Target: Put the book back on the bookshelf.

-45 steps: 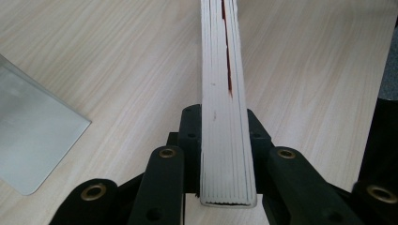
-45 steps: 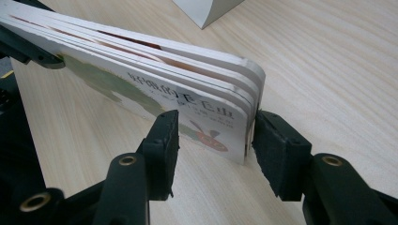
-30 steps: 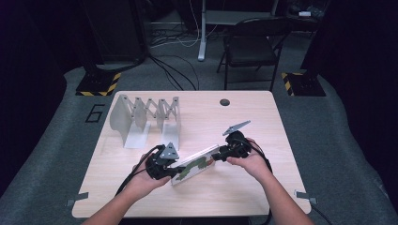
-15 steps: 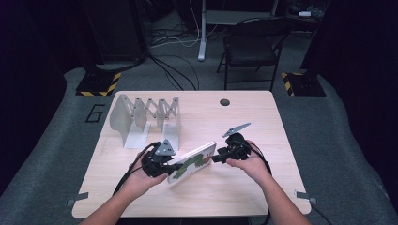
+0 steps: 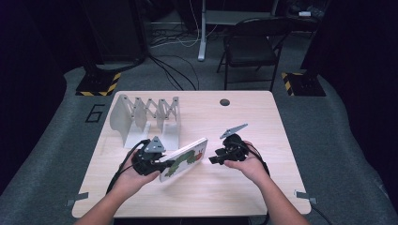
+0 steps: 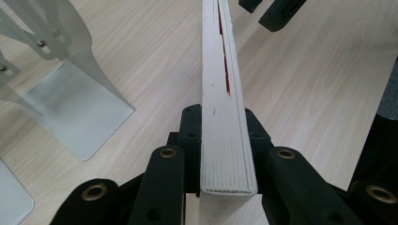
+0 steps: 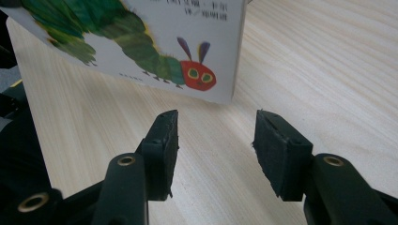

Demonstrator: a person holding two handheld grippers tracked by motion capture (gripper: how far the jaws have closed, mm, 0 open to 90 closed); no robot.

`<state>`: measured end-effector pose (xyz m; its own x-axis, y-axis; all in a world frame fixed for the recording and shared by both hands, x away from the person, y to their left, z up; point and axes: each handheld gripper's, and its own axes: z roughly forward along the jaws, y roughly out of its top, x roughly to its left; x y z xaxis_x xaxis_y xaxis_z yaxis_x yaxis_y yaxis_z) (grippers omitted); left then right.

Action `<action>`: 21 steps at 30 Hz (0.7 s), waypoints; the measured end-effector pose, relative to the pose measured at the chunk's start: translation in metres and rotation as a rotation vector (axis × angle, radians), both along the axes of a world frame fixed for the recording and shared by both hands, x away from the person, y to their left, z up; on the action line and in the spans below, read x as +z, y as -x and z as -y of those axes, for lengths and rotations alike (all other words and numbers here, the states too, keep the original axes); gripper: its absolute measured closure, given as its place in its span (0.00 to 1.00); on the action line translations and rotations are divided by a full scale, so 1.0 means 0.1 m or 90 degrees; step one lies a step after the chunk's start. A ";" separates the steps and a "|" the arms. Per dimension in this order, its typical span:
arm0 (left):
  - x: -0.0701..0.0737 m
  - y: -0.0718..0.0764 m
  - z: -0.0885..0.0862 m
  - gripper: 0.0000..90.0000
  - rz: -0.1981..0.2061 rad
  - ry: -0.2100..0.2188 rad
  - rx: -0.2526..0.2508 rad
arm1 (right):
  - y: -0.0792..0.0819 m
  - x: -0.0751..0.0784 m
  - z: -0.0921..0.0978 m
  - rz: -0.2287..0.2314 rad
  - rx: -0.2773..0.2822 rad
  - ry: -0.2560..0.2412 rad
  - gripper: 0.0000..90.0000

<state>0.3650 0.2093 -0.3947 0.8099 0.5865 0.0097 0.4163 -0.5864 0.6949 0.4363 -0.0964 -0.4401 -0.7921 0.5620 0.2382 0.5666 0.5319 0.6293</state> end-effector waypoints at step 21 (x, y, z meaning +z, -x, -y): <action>0.20 0.05 -0.59 0.84 0.017 0.014 0.098 | 0.04 -0.03 -0.04 0.000 -0.001 -0.008 0.56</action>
<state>0.3599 0.2685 -0.3748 0.7097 0.7043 0.0164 0.4814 -0.5018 0.7187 0.4327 -0.0926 -0.4432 -0.7915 0.5599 0.2453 0.5672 0.5232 0.6360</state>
